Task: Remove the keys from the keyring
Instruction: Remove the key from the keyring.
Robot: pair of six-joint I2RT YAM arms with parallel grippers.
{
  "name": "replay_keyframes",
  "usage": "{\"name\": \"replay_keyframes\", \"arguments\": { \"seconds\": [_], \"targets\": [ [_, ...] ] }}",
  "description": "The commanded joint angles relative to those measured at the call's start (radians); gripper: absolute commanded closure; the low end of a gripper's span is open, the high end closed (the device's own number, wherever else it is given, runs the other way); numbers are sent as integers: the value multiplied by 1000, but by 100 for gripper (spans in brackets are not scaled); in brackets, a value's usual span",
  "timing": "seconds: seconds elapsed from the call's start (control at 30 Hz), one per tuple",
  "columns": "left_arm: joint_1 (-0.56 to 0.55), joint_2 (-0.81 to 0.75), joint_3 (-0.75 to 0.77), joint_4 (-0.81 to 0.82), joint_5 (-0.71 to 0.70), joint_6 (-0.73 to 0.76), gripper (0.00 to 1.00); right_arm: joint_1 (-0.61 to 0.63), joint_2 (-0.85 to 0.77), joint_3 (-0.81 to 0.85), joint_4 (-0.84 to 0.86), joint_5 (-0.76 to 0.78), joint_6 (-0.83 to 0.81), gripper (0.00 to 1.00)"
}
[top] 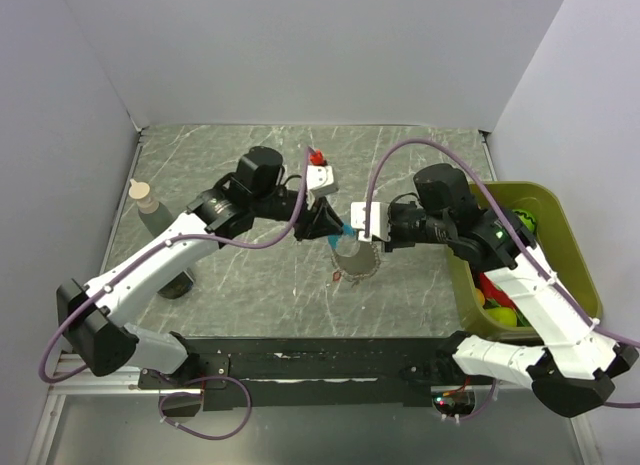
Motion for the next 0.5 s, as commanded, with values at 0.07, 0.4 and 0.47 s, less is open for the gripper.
{"name": "replay_keyframes", "arguments": {
  "seconds": [0.07,0.4,0.47],
  "targets": [
    [15,-52,67,4,8,25,70,19,-41,48,-38,13,-156,100],
    [17,12,61,43,-14,-2,68,25,-60,74,-151,-124,-278,100],
    [15,22,59,50,-11,-7,67,25,-60,85,-176,-146,-297,100]
  ]
}}
